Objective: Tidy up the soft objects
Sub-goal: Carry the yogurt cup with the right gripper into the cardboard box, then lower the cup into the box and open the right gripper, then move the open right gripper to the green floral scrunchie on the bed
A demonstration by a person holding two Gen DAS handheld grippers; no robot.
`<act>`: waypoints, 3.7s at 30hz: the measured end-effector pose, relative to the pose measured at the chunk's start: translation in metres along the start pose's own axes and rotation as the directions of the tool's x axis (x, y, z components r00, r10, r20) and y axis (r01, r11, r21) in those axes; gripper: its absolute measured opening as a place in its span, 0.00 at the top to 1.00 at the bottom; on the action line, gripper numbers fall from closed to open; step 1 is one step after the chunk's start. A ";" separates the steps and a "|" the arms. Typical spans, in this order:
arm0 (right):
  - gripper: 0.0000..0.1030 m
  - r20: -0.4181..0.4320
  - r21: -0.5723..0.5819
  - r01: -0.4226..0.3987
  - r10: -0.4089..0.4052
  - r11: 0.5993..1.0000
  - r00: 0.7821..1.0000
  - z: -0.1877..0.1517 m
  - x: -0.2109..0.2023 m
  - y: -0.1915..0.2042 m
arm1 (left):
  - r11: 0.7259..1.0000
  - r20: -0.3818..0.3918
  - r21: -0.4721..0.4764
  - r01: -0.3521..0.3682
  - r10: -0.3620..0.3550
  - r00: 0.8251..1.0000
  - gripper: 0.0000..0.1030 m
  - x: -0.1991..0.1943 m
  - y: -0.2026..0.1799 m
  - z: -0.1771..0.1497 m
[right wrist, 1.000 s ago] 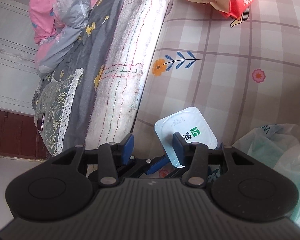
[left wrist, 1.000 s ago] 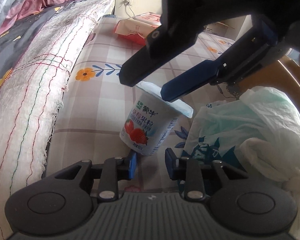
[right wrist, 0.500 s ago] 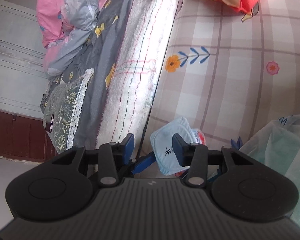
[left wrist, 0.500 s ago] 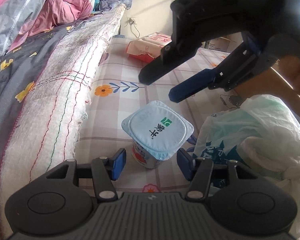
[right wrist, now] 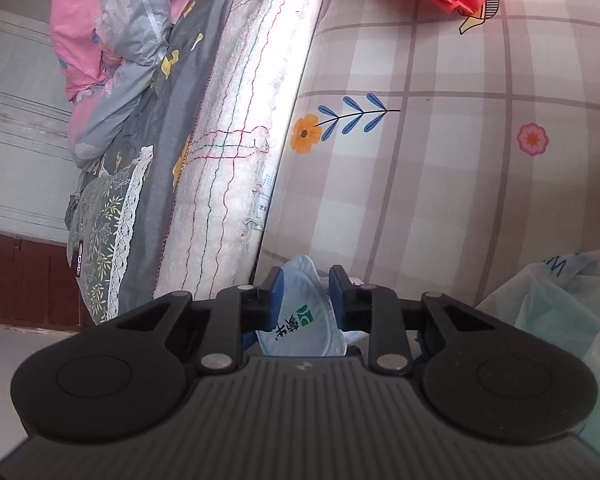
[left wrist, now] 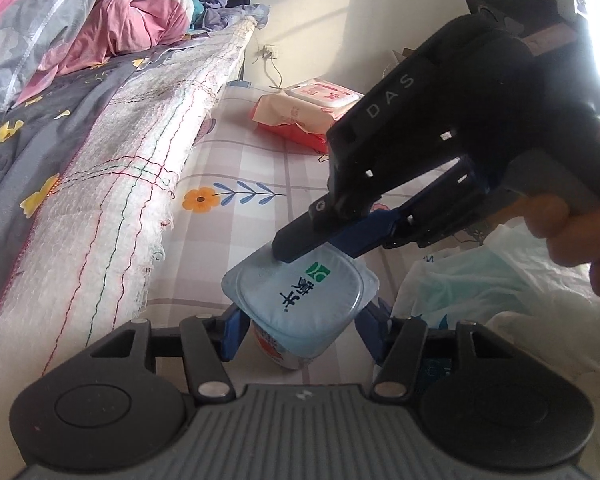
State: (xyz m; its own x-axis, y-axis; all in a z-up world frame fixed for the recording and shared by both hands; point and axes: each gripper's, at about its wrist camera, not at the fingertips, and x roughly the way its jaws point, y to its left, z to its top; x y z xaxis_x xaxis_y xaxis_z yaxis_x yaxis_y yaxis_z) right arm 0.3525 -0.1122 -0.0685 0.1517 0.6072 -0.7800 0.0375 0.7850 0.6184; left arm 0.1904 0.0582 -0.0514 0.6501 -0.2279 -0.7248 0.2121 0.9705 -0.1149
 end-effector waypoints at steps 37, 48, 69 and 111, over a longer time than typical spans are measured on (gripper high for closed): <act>0.81 0.460 0.180 -0.025 -0.061 0.983 0.886 -0.177 -0.341 -0.123 | 0.856 -0.027 0.327 0.400 -0.415 0.910 0.49 -0.066 -0.276 0.053; 0.80 0.347 0.369 0.002 -0.140 0.929 0.927 -0.258 -0.344 -0.226 | 0.795 -0.323 0.293 0.531 -0.440 0.838 0.49 -0.020 -0.342 -0.007; 0.79 0.240 0.310 0.181 -0.260 0.933 0.935 -0.261 -0.325 -0.252 | 0.783 -0.376 0.250 0.569 -0.463 0.802 0.50 -0.013 -0.343 -0.017; 0.44 0.290 -0.071 0.022 -0.001 0.997 0.957 -0.189 -0.210 -0.026 | 0.971 0.041 0.234 -0.048 0.039 0.998 0.14 -0.135 -0.096 -0.061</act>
State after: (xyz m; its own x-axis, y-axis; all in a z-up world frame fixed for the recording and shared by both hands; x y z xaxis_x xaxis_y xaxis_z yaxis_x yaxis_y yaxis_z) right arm 0.1333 -0.2363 0.0612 0.4312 0.5447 -0.7193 -0.0290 0.8052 0.5923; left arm 0.0377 0.0003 0.0166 0.6874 -0.1929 -0.7002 0.3457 0.9348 0.0819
